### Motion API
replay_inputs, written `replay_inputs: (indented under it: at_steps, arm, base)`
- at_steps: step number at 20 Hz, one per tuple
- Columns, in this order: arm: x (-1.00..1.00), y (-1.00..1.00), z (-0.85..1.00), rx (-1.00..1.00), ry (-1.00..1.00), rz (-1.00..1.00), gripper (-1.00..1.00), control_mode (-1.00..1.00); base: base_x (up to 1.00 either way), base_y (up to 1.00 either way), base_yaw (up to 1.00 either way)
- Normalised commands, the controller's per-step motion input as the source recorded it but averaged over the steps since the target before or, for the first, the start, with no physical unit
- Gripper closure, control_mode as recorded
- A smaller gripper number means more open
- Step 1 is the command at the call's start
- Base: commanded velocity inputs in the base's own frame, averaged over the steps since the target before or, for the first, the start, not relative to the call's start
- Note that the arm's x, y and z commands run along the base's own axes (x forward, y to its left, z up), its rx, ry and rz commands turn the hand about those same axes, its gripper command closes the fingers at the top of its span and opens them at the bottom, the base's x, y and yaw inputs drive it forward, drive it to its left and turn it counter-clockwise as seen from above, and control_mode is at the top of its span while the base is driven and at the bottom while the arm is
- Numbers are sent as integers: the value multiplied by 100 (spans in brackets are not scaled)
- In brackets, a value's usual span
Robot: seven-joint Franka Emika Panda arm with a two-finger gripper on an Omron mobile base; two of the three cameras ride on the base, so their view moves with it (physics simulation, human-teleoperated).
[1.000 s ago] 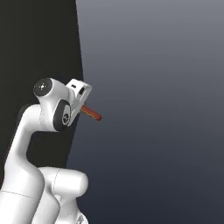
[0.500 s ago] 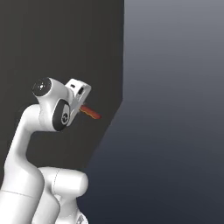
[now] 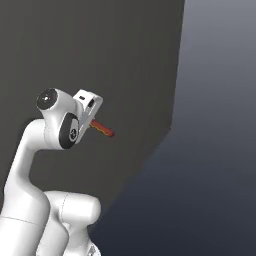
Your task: Place the cold items (apple and corn) from the fridge in one tupperware on the dining counter. Place the warm items (hot dog and kebab skewer) in the stove area in another tupperware.
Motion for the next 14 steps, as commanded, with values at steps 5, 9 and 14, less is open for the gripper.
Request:
replay_inputs:
  at_steps: [5,9,14]
  arm:
    - [0,0,0,0,0,0,100,100]
    - [0,0,0,0,0,0,100,100]
    - [0,0,0,0,0,0,100,100]
  base:
    - [100,-57,37]
    - [98,-61,33]
    - [100,-62,31]
